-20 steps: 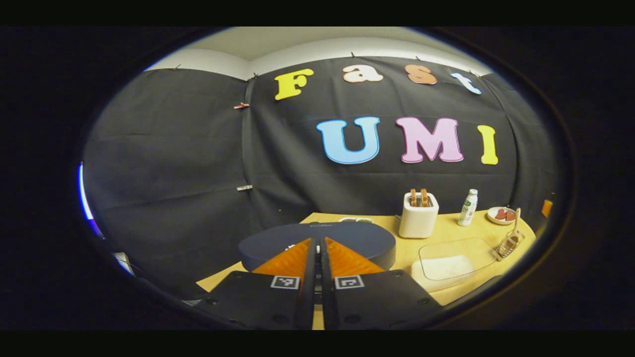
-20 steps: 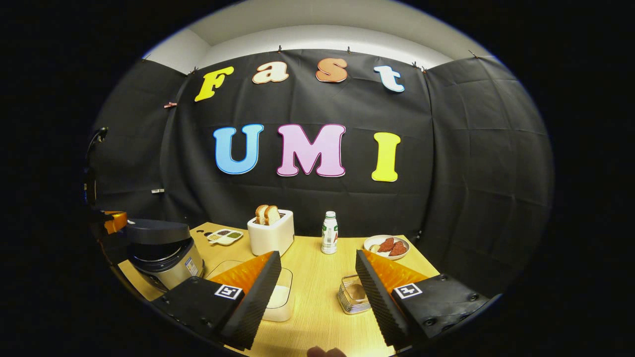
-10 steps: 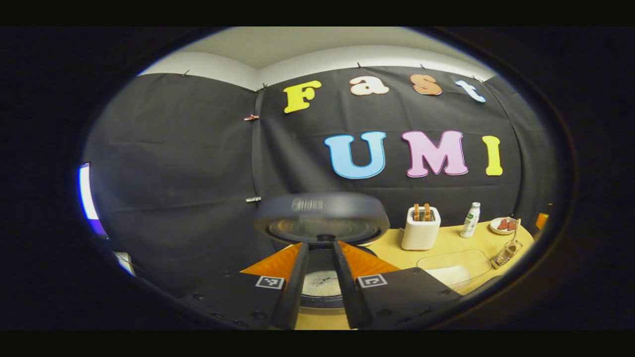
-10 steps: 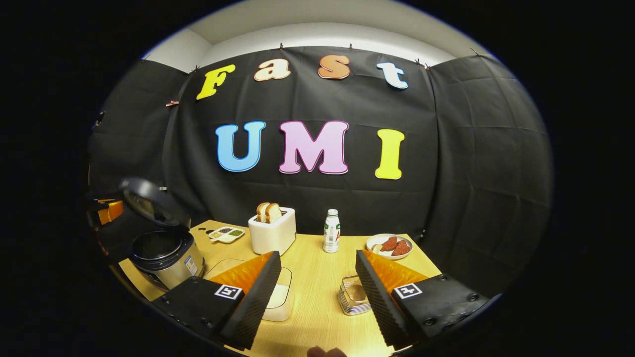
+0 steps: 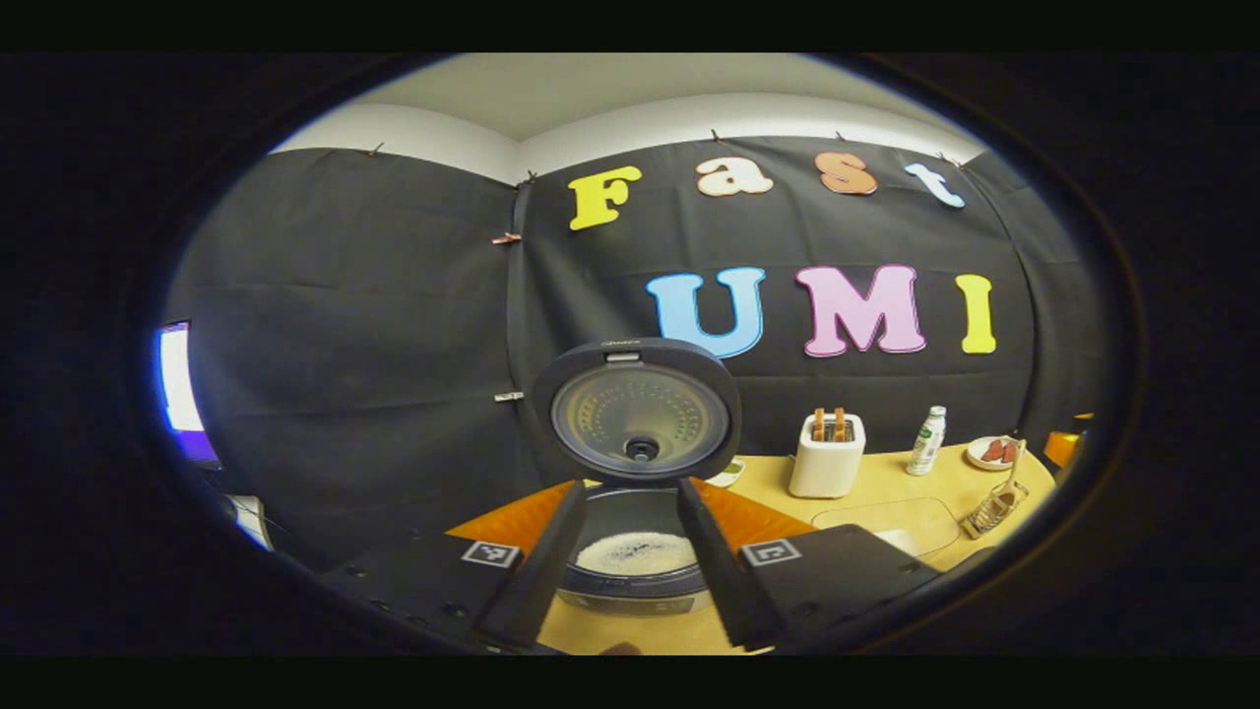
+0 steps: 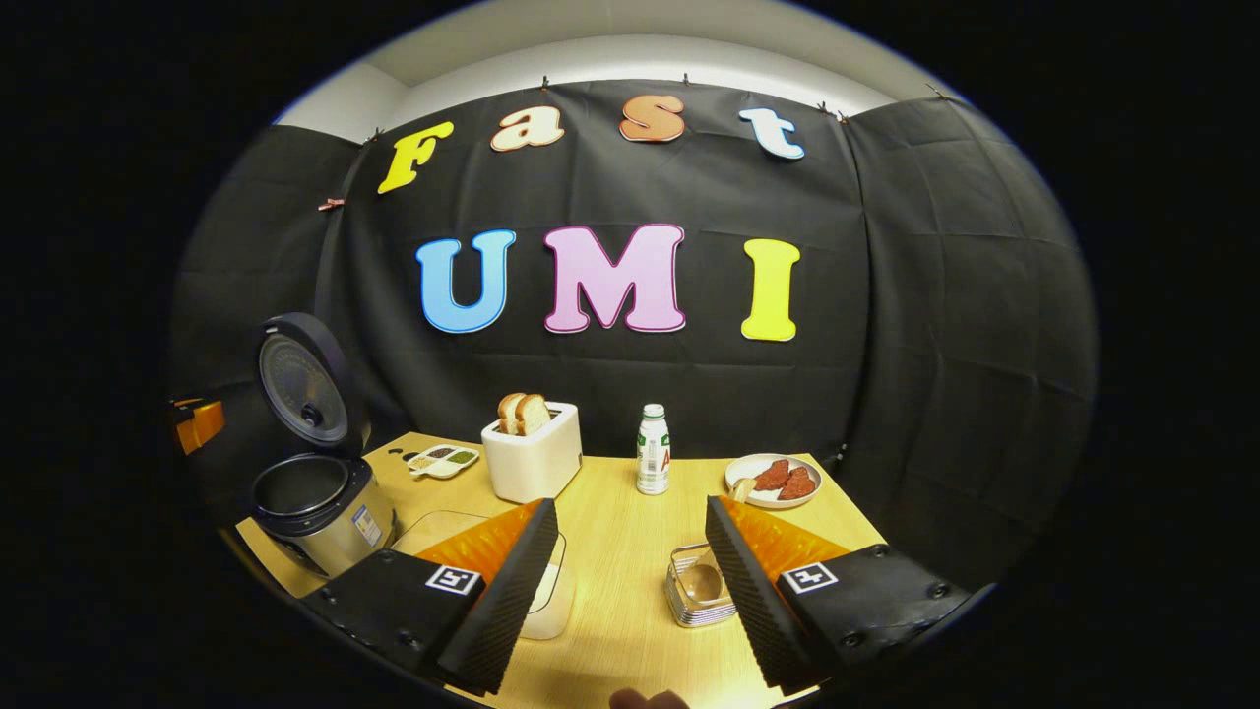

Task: Close the left gripper, press the button to open the rice cooker; take a wooden spoon from the chopstick holder with the right hand, scoop a spoonful of rice and pour it into the rice cooker, then put the wooden spoon back into the chopstick holder.

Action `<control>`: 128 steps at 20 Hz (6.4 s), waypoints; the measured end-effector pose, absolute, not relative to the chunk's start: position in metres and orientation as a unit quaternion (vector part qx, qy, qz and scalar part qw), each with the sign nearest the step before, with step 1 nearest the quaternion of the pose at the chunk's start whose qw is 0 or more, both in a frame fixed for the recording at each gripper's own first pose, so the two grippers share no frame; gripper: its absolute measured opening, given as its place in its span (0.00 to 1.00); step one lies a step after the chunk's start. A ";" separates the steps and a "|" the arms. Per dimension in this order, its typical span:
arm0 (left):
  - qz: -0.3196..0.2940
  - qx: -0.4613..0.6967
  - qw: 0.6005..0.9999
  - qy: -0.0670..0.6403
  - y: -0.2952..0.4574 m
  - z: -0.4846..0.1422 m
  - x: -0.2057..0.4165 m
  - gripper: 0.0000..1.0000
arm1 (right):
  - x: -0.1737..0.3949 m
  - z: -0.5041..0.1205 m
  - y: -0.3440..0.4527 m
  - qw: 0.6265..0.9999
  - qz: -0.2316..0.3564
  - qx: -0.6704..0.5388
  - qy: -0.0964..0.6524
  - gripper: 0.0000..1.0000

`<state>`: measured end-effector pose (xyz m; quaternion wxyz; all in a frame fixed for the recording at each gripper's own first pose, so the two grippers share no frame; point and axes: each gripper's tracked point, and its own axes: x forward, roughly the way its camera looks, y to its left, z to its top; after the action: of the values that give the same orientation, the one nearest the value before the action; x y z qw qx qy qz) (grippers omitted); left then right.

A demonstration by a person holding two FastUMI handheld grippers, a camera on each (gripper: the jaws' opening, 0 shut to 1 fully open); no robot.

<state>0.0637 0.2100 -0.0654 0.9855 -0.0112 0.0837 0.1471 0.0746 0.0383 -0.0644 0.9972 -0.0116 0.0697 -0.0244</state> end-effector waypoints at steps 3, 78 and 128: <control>0.152 -0.021 0.985 0.082 0.202 -0.063 0.055 0.83 | 0.090 -0.075 0.024 0.996 -0.031 -0.007 0.080 0.95; 0.148 -0.065 0.979 0.123 0.173 -0.078 -0.030 0.86 | 0.202 -0.143 0.168 0.973 0.077 0.115 0.183 0.10; 0.126 -0.080 0.984 0.097 0.239 -0.069 -0.029 0.86 | 0.176 -0.064 0.225 0.900 -0.007 0.400 0.172 0.09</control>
<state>-0.0294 0.2388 -0.0693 0.9840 -0.0801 0.0967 0.1263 0.1761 0.2247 -0.0638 0.9004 0.3998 0.1716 -0.0066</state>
